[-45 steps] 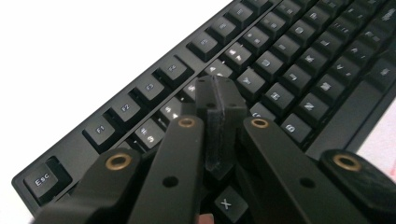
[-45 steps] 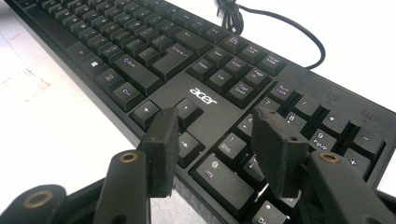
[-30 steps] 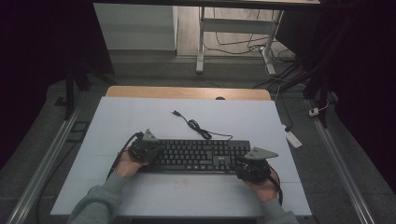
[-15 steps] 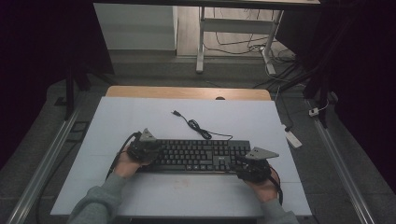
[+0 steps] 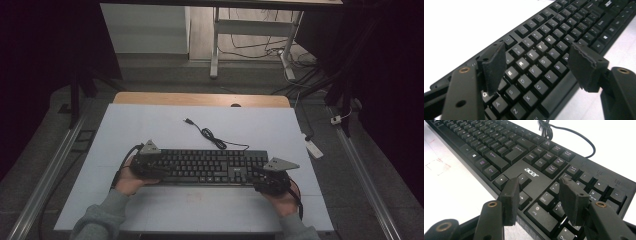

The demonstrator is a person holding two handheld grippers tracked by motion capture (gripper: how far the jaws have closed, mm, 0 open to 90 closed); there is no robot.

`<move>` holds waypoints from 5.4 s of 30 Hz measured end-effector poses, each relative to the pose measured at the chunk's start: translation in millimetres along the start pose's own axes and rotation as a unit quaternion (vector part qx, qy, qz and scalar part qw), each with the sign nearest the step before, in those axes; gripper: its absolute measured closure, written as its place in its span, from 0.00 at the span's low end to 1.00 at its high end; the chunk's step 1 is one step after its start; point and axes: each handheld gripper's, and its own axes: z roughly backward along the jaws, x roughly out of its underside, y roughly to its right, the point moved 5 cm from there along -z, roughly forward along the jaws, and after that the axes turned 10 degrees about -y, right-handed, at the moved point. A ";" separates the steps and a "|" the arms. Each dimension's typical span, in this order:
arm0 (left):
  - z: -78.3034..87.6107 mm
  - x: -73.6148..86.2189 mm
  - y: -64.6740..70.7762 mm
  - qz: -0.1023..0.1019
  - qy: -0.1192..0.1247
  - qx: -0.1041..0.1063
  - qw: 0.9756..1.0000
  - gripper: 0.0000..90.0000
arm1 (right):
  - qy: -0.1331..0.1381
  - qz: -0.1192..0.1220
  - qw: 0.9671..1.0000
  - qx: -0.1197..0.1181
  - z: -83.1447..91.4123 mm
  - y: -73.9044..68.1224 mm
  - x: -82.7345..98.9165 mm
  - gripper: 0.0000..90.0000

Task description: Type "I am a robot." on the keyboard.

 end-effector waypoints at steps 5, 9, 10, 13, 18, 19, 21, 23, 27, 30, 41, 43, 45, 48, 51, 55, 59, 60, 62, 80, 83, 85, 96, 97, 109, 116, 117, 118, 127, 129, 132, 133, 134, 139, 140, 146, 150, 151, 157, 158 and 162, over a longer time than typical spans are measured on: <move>1.4 2.6 2.5 -0.002 0.001 0.007 1.000 0.31 | 0.004 0.002 1.000 -0.002 0.1 -1.0 -0.6 0.57; -0.3 3.7 2.9 -0.005 -0.003 0.010 1.000 0.29 | 0.006 0.006 1.000 -0.003 0.6 -1.6 -1.4 0.57; -0.4 4.0 2.5 -0.004 -0.003 0.010 1.000 0.29 | 0.008 0.006 1.000 -0.005 0.5 -1.8 -1.6 0.57; -0.3 4.7 1.0 -0.002 -0.004 0.010 1.000 0.29 | 0.009 0.008 1.000 -0.006 1.2 -2.8 -2.5 0.56; -1.2 5.4 0.4 -0.003 -0.007 0.012 1.000 0.29 | 0.019 0.013 1.000 -0.011 2.5 -8.3 -9.4 0.55; -1.5 5.5 0.2 -0.003 -0.008 0.011 1.000 0.29 | 0.025 0.012 0.999 -0.016 2.3 -10.5 -11.9 0.54; -1.6 5.6 -0.3 -0.003 -0.008 0.011 1.000 0.29 | 0.031 0.014 0.999 -0.019 2.8 -13.5 -17.2 0.52; -1.2 5.7 -0.9 -0.001 -0.007 0.011 1.000 0.29 | 0.036 0.015 0.999 -0.023 2.8 -17.1 -23.0 0.50; -0.6 6.0 -1.7 -0.001 -0.007 0.013 1.000 0.28 | 0.049 0.015 0.998 -0.028 1.1 -22.9 -34.7 0.49; -0.6 6.2 -1.9 -0.001 -0.008 0.013 1.000 0.28 | 0.052 0.017 0.998 -0.034 -0.9 -27.0 -42.6 0.50; -2.1 6.8 -1.4 -0.002 -0.011 0.013 1.000 0.28 | 0.053 0.032 0.996 -0.064 -13.7 -41.8 -61.3 0.72; -2.1 6.8 -1.3 -0.003 -0.012 0.013 1.000 0.28 | 0.049 0.037 0.996 -0.070 -16.0 -45.3 -63.6 0.79; -2.2 6.8 -1.3 -0.002 -0.012 0.013 1.000 0.28 | 0.047 0.043 0.995 -0.081 -19.0 -49.5 -66.3 0.86; -1.6 6.9 -1.9 -0.002 -0.011 0.012 1.000 0.28 | 0.038 0.050 0.994 -0.089 -25.1 -55.5 -70.2 0.95; -1.4 7.1 -2.4 -0.002 -0.011 0.011 1.000 0.28 | 0.031 0.051 0.994 -0.094 -32.3 -61.6 -75.1 0.99; -1.4 7.5 -2.8 -0.001 -0.012 0.010 1.000 0.28 | 0.021 0.055 0.994 -0.098 -43.1 -67.7 -80.5 0.99; -1.5 7.3 -2.1 -0.004 -0.013 0.009 1.000 0.28 | 0.011 0.056 0.994 -0.095 -52.8 -70.9 -84.6 0.99; -1.8 7.3 -2.0 -0.004 -0.013 0.009 1.000 0.28 | 0.007 0.057 0.994 -0.094 -55.3 -71.6 -85.4 0.99; -2.4 7.3 -1.7 -0.004 -0.015 0.009 1.000 0.28 | 0.003 0.058 0.994 -0.093 -61.2 -73.0 -87.3 0.99; -3.0 8.1 -3.1 -0.004 -0.017 0.009 1.000 0.28 | -0.032 0.042 0.996 -0.078 -107.6 -71.4 -100.5 0.99; -3.4 8.3 -3.0 -0.004 -0.018 0.009 1.000 0.28 | -0.032 0.039 0.996 -0.077 -111.5 -70.8 -101.6 0.99; -3.4 8.5 -3.2 -0.004 -0.019 0.008 1.000 0.28 | -0.036 0.040 0.996 -0.076 -113.8 -71.0 -101.7 0.99; -3.1 9.0 -4.2 -0.003 -0.019 0.008 1.000 0.28 | -0.044 0.046 0.995 -0.072 -117.5 -74.1 -105.0 0.99; -3.1 9.0 -4.3 -0.003 -0.019 0.008 1.000 0.28 | -0.045 0.048 0.995 -0.070 -117.8 -74.0 -105.0 0.99; -3.1 9.4 -4.6 -0.005 -0.020 0.006 1.000 0.28 | -0.055 0.052 0.995 -0.064 -122.0 -75.0 -102.4 0.99; -2.0 9.5 -5.9 -0.005 -0.017 0.004 1.000 0.28 | -0.033 0.052 0.996 -0.067 -110.0 -74.3 -105.5 0.99; -1.7 9.7 -6.0 -0.004 -0.017 0.004 1.000 0.28 | -0.031 0.050 0.996 -0.067 -107.4 -73.5 -105.3 0.97; -1.6 9.7 -6.1 -0.003 -0.016 0.004 1.000 0.28 | -0.029 0.050 0.996 -0.067 -104.8 -72.5 -105.0 0.94; -1.2 9.8 -7.9 0.003 -0.014 0.001 1.000 0.28 | -0.003 0.038 0.998 -0.057 -74.1 -58.4 -92.6 0.71; -0.6 9.9 -8.6 0.004 -0.013 0.001 1.000 0.28 | 0.001 0.036 0.998 -0.054 -66.5 -54.6 -87.5 0.68; 0.0 9.9 -9.8 0.008 -0.011 -0.001 1.000 0.28 | 0.007 0.037 0.998 -0.050 -55.8 -49.2 -78.8 0.66; -0.1 9.9 -10.1 0.009 -0.010 -0.001 1.000 0.28 | 0.009 0.034 0.998 -0.049 -52.3 -47.5 -75.9 0.65; -0.3 9.9 -10.3 0.009 -0.010 -0.001 1.000 0.28 | 0.012 0.033 0.998 -0.048 -49.3 -45.4 -73.2 0.64; -0.3 9.7 -10.7 0.011 -0.010 -0.003 1.000 0.28 | 0.018 0.025 0.998 -0.047 -40.2 -37.2 -62.8 0.62; -0.1 9.7 -10.9 0.012 -0.010 -0.004 1.000 0.28 | 0.019 0.025 0.998 -0.048 -39.5 -36.5 -61.6 0.61; 1.9 9.3 -12.4 0.017 0.000 -0.002 1.000 0.31 | 0.027 0.023 0.998 -0.046 -34.6 -33.8 -59.9 0.60; 2.5 8.9 -12.9 0.019 0.004 0.000 1.000 0.33 | 0.027 0.022 0.998 -0.047 -35.2 -34.4 -59.8 0.60; 2.6 9.0 -13.0 0.021 0.003 -0.001 1.000 0.33 | 0.026 0.023 0.998 -0.047 -35.6 -34.6 -59.7 0.60; 1.8 8.0 -11.8 0.023 0.006 -0.003 1.000 0.35 | 0.022 0.026 0.998 -0.044 -36.3 -34.8 -59.2 0.60; 1.7 7.6 -11.3 0.022 0.007 -0.003 1.000 0.36 | 0.021 0.026 0.999 -0.043 -36.3 -34.7 -59.1 0.60; 1.5 5.9 -8.8 0.021 0.012 -0.003 1.000 0.42 | 0.020 0.026 0.998 -0.044 -36.8 -35.1 -58.8 0.60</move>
